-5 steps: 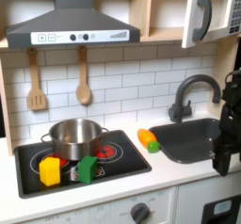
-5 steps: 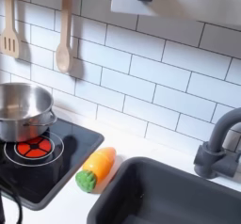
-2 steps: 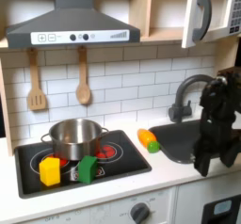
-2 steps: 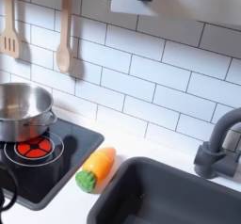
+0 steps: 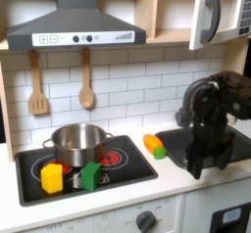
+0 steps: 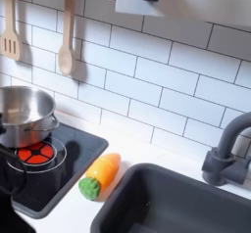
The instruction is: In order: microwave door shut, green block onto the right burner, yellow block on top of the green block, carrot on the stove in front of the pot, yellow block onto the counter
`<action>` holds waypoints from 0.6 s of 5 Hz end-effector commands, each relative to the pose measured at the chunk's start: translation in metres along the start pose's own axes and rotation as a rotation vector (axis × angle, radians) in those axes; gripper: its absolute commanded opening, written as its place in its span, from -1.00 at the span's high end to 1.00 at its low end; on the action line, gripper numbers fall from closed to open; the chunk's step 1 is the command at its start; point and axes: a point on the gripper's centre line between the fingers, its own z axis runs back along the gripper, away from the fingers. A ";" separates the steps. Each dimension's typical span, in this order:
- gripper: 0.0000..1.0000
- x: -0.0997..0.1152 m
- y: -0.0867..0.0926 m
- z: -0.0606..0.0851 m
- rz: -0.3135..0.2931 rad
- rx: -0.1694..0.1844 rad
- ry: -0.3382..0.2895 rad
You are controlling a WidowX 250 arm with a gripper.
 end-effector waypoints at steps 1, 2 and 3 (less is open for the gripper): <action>-1.00 0.034 0.013 0.007 0.042 -0.020 -0.074; -1.00 0.048 0.017 0.019 0.044 -0.034 -0.096; -1.00 0.058 0.017 0.029 0.049 -0.055 -0.132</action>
